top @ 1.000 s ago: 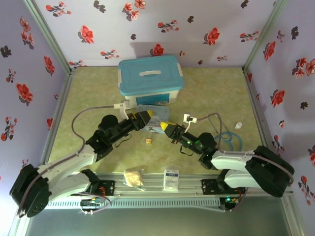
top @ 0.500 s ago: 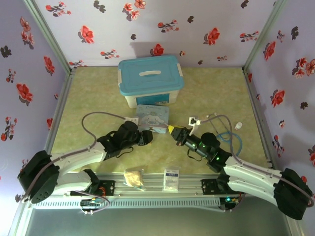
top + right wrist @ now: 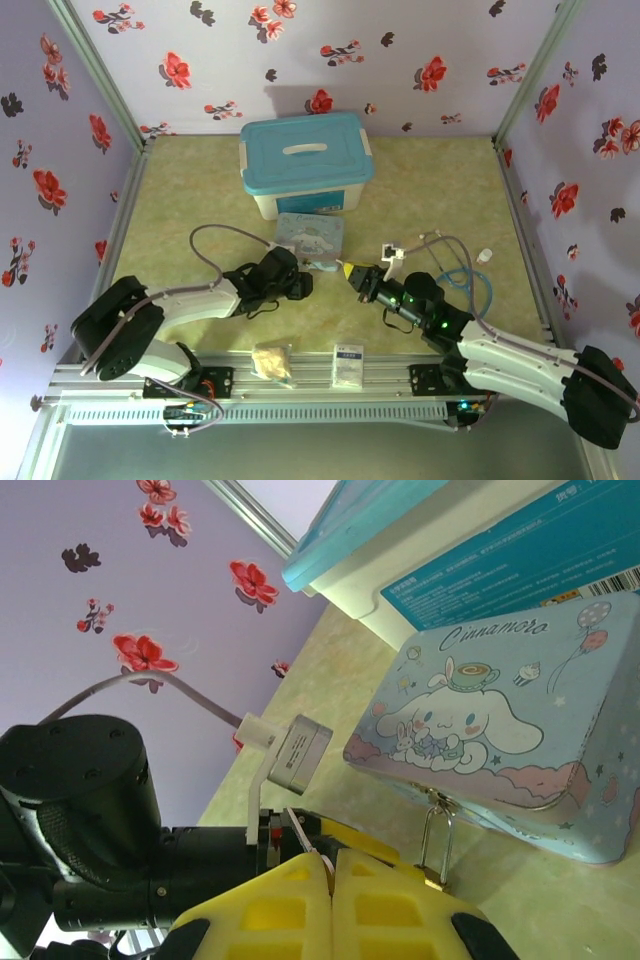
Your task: Unlock the padlock with the key
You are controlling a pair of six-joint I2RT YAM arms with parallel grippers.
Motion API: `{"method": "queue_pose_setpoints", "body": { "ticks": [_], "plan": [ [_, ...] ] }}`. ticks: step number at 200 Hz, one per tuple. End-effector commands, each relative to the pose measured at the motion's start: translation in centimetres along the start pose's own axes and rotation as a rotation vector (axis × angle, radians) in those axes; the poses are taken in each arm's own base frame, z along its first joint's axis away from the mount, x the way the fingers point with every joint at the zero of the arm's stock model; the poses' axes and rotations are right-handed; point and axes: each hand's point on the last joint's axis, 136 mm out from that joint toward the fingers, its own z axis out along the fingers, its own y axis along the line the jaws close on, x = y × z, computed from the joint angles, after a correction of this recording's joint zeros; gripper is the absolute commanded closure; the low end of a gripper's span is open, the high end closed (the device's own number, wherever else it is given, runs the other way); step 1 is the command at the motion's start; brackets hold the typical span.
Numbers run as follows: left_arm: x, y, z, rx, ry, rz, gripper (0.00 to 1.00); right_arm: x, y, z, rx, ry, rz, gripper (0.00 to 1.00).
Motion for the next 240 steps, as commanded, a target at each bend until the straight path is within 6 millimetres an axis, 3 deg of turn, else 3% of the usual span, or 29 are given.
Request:
{"method": "queue_pose_setpoints", "body": {
  "ticks": [1, 70, 102, 171, 240],
  "plan": [
    [-1.1, -0.6, 0.6, 0.025, -0.017, 0.01, 0.54, 0.5, -0.5, 0.0, 0.018, -0.003, -0.022, 1.0],
    [-0.3, -0.6, 1.8, 0.026, 0.026, 0.002, 0.59, 0.9, -0.8, 0.4, 0.031, 0.006, -0.023, 1.0],
    [0.0, -0.8, 2.0, 0.039, 0.033, -0.001, 0.65, 1.1, -1.1, 0.6, 0.041, 0.01, -0.023, 1.0],
    [0.6, -0.9, 3.2, 0.015, 0.084, 0.007, 0.6, 1.6, -1.1, 1.2, 0.037, 0.021, -0.009, 1.0],
    [-0.5, -1.8, 1.5, 0.07, 0.005, -0.025, 0.76, 1.9, -1.5, 1.0, 0.057, 0.022, -0.003, 1.0]
  ]
}}
